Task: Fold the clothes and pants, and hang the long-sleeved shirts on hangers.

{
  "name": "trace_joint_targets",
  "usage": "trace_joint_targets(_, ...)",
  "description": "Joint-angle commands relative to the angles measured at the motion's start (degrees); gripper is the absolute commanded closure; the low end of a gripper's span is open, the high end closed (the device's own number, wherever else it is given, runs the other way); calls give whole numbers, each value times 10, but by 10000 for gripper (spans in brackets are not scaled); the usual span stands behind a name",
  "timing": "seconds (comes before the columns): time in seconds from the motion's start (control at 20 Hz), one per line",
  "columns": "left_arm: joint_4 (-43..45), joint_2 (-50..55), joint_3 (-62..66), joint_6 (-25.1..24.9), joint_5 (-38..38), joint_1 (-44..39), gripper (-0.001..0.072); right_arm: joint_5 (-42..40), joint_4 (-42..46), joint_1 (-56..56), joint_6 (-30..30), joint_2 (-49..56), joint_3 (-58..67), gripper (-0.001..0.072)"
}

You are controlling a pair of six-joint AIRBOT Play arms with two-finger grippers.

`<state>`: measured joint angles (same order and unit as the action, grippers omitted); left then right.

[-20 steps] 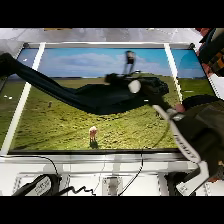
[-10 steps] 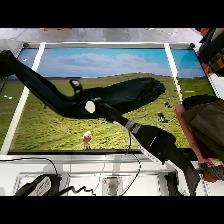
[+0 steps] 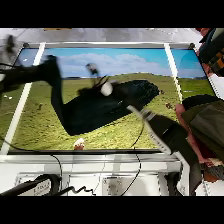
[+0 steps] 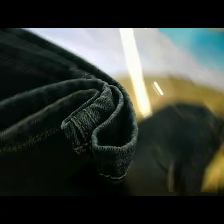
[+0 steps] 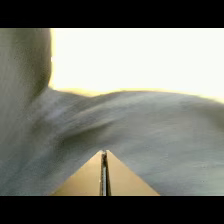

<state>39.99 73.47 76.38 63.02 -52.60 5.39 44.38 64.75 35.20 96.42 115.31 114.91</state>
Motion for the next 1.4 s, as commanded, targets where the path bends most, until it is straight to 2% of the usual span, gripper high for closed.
trace_joint_targets(0.0, -11, 52, 0, -3, -16, -120, 664, 74, 26, -143, 2, -39, 1, 683)
trace_joint_targets(0.05, -11, 61, 0, -17, -16, -151, 480, 96, 26, -180, 2, -48, 1, 684)
trace_joint_targets(0.1, -11, 65, 0, -22, -16, -173, 71, 120, 26, -213, 2, -55, 1, 683)
trace_joint_targets(0.15, -10, 66, 0, -22, -17, -188, -2, 147, 26, -245, 1, -62, 1, 683)
trace_joint_targets(0.25, -7, 60, 0, -26, -17, -189, 2, 196, 26, -293, 0, -71, 1, 683)
trace_joint_targets(0.35, 39, 45, 0, -13, -26, -151, 6, 232, 27, -326, -1, -77, 1, 683)
trace_joint_targets(0.5, 164, 23, 0, 73, -88, -51, 9, 279, 27, -341, -58, -77, -1, 683)
trace_joint_targets(0.6, 227, 21, -10, 82, -138, 25, 20, 294, 26, -336, -91, -77, -1, 683)
trace_joint_targets(0.7, 229, 13, -60, 81, -151, 97, 20, 294, 26, -326, -96, -77, -1, 683)
trace_joint_targets(0.85, 170, -20, -205, 57, -105, 165, 20, 277, 26, -311, -106, -77, -1, 683)
trace_joint_targets(1.05, 57, -21, -382, 25, 24, 181, 21, 248, 25, -284, -106, -77, -1, 683)
trace_joint_targets(1.2, -72, -3, -428, -68, 50, 161, 22, 237, 26, -262, -106, -77, -1, 683)
trace_joint_targets(1.3, -87, 19, -427, -71, 66, 129, 30, 215, 26, -247, -106, -77, -1, 683)
trace_joint_targets(1.35, -93, 28, -427, -71, 77, 114, 95, 207, 26, -238, -106, -77, -1, 683)
